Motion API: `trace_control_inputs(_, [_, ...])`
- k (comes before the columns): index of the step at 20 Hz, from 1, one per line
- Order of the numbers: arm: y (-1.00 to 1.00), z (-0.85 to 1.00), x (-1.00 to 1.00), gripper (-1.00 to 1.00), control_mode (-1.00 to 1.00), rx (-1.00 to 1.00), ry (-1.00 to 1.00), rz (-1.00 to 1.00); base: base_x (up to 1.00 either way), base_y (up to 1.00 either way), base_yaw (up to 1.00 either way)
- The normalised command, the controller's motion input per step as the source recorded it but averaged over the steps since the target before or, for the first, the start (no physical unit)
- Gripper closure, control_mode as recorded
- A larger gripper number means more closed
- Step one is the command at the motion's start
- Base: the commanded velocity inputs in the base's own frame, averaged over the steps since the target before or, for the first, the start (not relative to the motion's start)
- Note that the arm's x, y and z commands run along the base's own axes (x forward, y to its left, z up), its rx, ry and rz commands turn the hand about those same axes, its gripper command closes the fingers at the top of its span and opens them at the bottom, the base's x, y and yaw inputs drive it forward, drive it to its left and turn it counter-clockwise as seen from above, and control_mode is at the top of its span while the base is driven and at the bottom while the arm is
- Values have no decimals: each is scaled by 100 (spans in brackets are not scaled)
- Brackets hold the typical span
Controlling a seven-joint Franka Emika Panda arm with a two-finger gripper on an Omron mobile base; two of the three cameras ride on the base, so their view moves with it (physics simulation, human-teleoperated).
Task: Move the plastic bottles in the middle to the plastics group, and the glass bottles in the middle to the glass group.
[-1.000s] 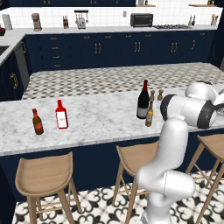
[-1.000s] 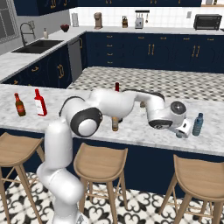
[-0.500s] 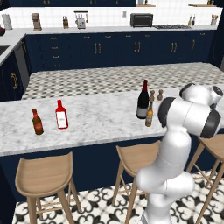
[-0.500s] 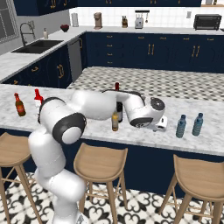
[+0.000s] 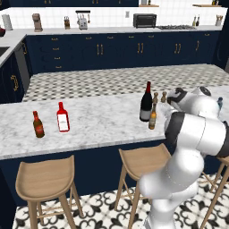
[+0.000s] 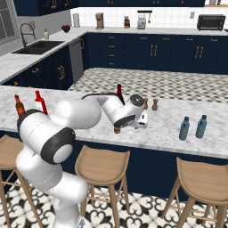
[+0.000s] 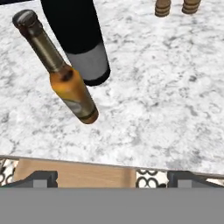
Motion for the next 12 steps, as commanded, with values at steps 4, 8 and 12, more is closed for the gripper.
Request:
trace_control_inputs(4, [54, 28, 7, -100, -100, -5, 2, 0, 0, 0, 0])
trace_control_inputs(8, [61, 1, 40, -100, -100, -8, 0, -4, 0, 0, 0])
trace_control_inputs(12, [39, 1, 23, -100, -100, -12, 0, -4, 0, 0, 0])
